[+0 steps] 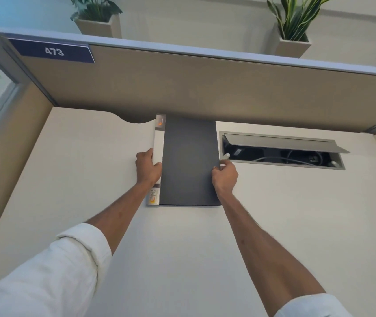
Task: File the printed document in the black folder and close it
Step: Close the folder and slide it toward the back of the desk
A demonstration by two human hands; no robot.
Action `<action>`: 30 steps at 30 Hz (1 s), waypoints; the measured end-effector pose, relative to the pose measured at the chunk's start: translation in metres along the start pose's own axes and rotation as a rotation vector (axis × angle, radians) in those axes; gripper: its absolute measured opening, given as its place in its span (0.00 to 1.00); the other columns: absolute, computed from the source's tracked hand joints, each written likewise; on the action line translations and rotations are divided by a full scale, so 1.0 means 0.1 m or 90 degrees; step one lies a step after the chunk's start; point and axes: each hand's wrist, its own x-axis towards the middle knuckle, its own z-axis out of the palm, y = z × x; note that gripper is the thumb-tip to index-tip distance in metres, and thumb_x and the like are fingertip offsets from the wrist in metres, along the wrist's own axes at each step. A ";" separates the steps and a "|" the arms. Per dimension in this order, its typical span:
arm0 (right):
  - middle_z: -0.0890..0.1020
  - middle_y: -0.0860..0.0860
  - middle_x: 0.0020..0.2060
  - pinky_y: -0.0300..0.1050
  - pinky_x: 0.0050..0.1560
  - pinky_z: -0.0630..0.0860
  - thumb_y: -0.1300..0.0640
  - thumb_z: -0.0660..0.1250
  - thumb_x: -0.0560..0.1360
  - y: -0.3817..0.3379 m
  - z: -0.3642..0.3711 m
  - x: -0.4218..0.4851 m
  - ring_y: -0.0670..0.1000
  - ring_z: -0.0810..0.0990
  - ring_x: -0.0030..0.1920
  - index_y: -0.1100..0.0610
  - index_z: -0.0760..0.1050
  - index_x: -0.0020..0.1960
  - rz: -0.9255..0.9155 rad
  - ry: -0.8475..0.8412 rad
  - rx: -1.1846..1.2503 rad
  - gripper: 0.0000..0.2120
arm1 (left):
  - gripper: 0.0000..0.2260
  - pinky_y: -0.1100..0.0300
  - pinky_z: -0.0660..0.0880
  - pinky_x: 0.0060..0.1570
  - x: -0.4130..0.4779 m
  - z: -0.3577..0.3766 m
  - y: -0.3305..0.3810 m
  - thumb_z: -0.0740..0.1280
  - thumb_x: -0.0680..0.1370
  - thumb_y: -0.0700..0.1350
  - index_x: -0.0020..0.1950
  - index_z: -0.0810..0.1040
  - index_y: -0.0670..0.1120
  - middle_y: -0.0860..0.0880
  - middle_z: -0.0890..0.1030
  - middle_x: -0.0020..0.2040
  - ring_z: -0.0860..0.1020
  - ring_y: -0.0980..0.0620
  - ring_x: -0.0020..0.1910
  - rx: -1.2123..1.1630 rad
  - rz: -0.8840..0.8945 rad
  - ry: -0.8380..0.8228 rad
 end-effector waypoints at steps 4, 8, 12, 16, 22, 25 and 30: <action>0.87 0.57 0.55 0.52 0.62 0.81 0.62 0.70 0.80 0.00 0.02 0.01 0.61 0.86 0.55 0.59 0.79 0.64 -0.016 0.008 -0.035 0.13 | 0.15 0.41 0.78 0.70 -0.02 -0.01 0.06 0.71 0.80 0.38 0.68 0.78 0.43 0.39 0.73 0.68 0.76 0.36 0.66 0.006 0.002 0.003; 0.87 0.56 0.55 0.53 0.61 0.82 0.60 0.69 0.80 -0.02 0.02 0.01 0.60 0.85 0.55 0.58 0.79 0.63 -0.052 0.015 -0.071 0.12 | 0.18 0.43 0.75 0.74 -0.07 0.00 0.12 0.70 0.82 0.38 0.72 0.76 0.41 0.39 0.72 0.71 0.73 0.37 0.71 -0.001 -0.006 0.015; 0.86 0.56 0.57 0.52 0.61 0.80 0.59 0.71 0.80 -0.03 -0.01 0.00 0.60 0.85 0.57 0.59 0.79 0.63 -0.085 0.000 -0.104 0.12 | 0.21 0.45 0.75 0.74 -0.10 -0.01 0.13 0.70 0.83 0.38 0.77 0.73 0.42 0.40 0.71 0.73 0.73 0.37 0.73 -0.002 -0.005 0.024; 0.82 0.58 0.61 0.54 0.60 0.80 0.59 0.72 0.80 -0.06 -0.05 0.00 0.61 0.81 0.61 0.61 0.78 0.65 -0.143 -0.015 -0.199 0.15 | 0.23 0.46 0.74 0.74 -0.12 -0.03 0.14 0.70 0.84 0.39 0.79 0.71 0.41 0.39 0.71 0.74 0.73 0.38 0.75 0.022 0.007 0.022; 0.73 0.58 0.73 0.57 0.71 0.77 0.56 0.70 0.82 0.05 0.02 -0.11 0.61 0.74 0.71 0.59 0.74 0.73 -0.358 -0.110 -0.327 0.20 | 0.27 0.40 0.73 0.73 -0.33 -0.09 0.17 0.64 0.86 0.41 0.85 0.63 0.43 0.43 0.65 0.82 0.66 0.39 0.81 0.129 0.095 0.035; 0.63 0.56 0.84 0.58 0.81 0.65 0.48 0.64 0.86 0.15 0.13 -0.21 0.60 0.64 0.82 0.55 0.65 0.83 -0.446 -0.188 -0.403 0.28 | 0.29 0.43 0.66 0.81 -0.45 -0.04 0.10 0.63 0.87 0.44 0.88 0.59 0.44 0.44 0.59 0.88 0.59 0.41 0.87 0.200 0.193 0.020; 0.53 0.54 0.88 0.59 0.85 0.53 0.45 0.53 0.89 0.28 0.20 -0.31 0.58 0.53 0.87 0.52 0.53 0.88 -0.458 -0.221 -0.442 0.30 | 0.29 0.47 0.58 0.87 -0.47 0.05 0.01 0.58 0.90 0.46 0.89 0.54 0.44 0.45 0.51 0.90 0.49 0.44 0.90 0.256 0.243 -0.025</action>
